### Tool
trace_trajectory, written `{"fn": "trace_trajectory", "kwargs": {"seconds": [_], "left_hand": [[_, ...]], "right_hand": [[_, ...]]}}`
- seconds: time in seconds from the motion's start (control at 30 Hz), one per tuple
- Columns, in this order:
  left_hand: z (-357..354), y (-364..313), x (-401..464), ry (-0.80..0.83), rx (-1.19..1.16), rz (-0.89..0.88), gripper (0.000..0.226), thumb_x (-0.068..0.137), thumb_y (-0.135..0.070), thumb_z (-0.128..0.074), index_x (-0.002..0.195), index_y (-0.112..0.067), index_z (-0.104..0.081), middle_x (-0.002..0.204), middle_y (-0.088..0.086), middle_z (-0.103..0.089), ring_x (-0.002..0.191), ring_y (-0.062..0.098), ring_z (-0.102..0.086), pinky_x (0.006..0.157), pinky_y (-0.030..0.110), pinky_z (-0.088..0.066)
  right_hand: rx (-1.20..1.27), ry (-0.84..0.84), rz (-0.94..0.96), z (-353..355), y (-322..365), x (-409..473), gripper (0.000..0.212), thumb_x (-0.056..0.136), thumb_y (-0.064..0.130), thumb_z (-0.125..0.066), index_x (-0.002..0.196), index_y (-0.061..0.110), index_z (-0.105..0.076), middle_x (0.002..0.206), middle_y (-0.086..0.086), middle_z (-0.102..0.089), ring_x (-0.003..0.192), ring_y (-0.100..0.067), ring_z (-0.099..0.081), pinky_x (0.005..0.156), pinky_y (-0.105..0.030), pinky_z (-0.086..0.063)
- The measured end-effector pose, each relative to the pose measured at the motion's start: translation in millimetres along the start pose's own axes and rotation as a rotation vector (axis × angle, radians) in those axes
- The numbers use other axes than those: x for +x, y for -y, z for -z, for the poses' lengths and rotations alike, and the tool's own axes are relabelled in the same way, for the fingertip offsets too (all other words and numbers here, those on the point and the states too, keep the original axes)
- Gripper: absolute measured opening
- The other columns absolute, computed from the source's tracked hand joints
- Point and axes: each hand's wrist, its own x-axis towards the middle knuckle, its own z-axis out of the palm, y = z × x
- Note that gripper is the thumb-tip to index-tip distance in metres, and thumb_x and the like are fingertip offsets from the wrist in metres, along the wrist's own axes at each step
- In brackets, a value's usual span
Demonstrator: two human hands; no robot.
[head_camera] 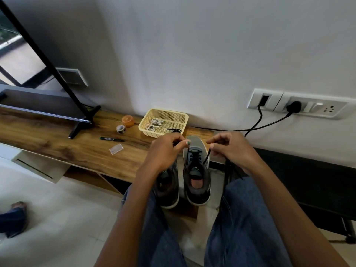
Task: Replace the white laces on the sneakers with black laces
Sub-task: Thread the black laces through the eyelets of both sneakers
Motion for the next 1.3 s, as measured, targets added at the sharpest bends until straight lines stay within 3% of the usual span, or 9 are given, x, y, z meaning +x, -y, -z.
{"fn": "trace_trajectory", "kwargs": {"seconds": [0.17, 0.33, 0.5, 0.63, 0.73, 0.9, 1.03, 1.17, 1.3], "left_hand": [[2, -31, 2, 0.030, -0.072, -0.118, 0.012, 0.093, -0.037, -0.060, 0.085, -0.029, -0.066, 0.075, -0.012, -0.062, 0.070, 0.007, -0.056, 0.065, 0.029, -0.045], [14, -53, -2, -0.001, -0.218, -0.219, 0.013, 0.094, -0.034, -0.058, 0.087, -0.026, -0.066, 0.077, -0.014, -0.064, 0.072, -0.001, -0.058, 0.067, 0.021, -0.044], [10, -46, -3, -0.131, -0.457, -0.159, 0.024, 0.102, -0.029, -0.041, 0.110, -0.023, -0.062, 0.110, -0.004, -0.064, 0.103, 0.012, -0.060, 0.087, 0.031, -0.049], [-14, -38, -7, 0.121, -0.496, 0.001, 0.034, 0.099, -0.009, -0.043, 0.131, -0.018, -0.050, 0.117, -0.010, -0.055, 0.106, 0.003, -0.051, 0.086, 0.008, -0.043], [-43, -30, -7, 0.243, -0.448, 0.012, 0.025, 0.097, -0.017, -0.052, 0.120, -0.015, -0.061, 0.113, 0.005, -0.062, 0.100, 0.011, -0.056, 0.088, 0.023, -0.043], [-60, -18, -7, 0.008, -0.487, 0.044, 0.026, 0.092, -0.037, -0.056, 0.092, -0.013, -0.066, 0.097, 0.020, -0.067, 0.094, 0.035, -0.062, 0.087, 0.051, -0.047], [-54, -12, -19, -0.158, -0.541, 0.069, 0.014, 0.096, -0.023, -0.057, 0.089, -0.015, -0.066, 0.091, 0.008, -0.071, 0.090, 0.020, -0.066, 0.084, 0.041, -0.051], [-59, -7, -29, -0.269, -0.582, 0.085, 0.011, 0.094, -0.020, -0.059, 0.091, -0.015, -0.069, 0.088, 0.001, -0.072, 0.085, 0.011, -0.067, 0.078, 0.029, -0.054], [-72, -5, -31, -0.248, -0.679, 0.139, 0.011, 0.094, -0.019, -0.060, 0.091, -0.022, -0.071, 0.090, 0.002, -0.073, 0.089, 0.015, -0.068, 0.083, 0.035, -0.055]], "right_hand": [[-0.012, 0.041, 0.109, -11, 29, -7, 0.021, 0.080, 0.009, -0.073, 0.095, 0.024, -0.069, 0.085, 0.000, -0.072, 0.078, -0.013, -0.068, 0.071, -0.024, -0.054], [0.000, -0.104, 0.157, -11, 40, -7, 0.008, 0.082, 0.015, -0.073, 0.088, 0.011, -0.070, 0.075, -0.004, -0.070, 0.067, -0.014, -0.068, 0.064, -0.026, -0.056], [0.004, -0.188, 0.204, -2, 51, -10, 0.007, 0.083, 0.004, -0.070, 0.085, 0.010, -0.073, 0.070, -0.005, -0.071, 0.059, -0.013, -0.067, 0.059, -0.022, -0.056], [-0.017, -0.215, 0.266, 2, 59, -15, 0.009, 0.083, 0.007, -0.071, 0.081, 0.016, -0.071, 0.069, 0.001, -0.070, 0.059, -0.010, -0.067, 0.060, -0.019, -0.056], [0.014, -0.220, 0.299, 6, 65, -19, 0.010, 0.083, 0.007, -0.071, 0.081, 0.017, -0.071, 0.072, 0.001, -0.070, 0.064, -0.010, -0.069, 0.063, -0.020, -0.056], [0.065, -0.308, 0.293, 20, 57, -15, 0.012, 0.082, 0.005, -0.070, 0.084, 0.017, -0.071, 0.080, 0.002, -0.071, 0.068, -0.005, -0.069, 0.062, -0.011, -0.051], [0.082, -0.378, 0.200, 17, 21, -2, 0.019, 0.082, 0.002, -0.070, 0.081, 0.021, -0.070, 0.082, -0.002, -0.072, 0.074, -0.010, -0.070, 0.072, -0.020, -0.055], [0.036, -0.378, 0.067, -7, -25, 9, 0.014, 0.083, 0.003, -0.069, 0.084, 0.017, -0.070, 0.085, -0.005, -0.071, 0.075, -0.011, -0.066, 0.067, -0.016, -0.049], [-0.073, -0.313, -0.006, -40, -61, 11, 0.010, 0.083, 0.005, -0.070, 0.088, 0.012, -0.073, 0.087, -0.001, -0.070, 0.078, -0.007, -0.062, 0.069, -0.016, -0.046]]}}
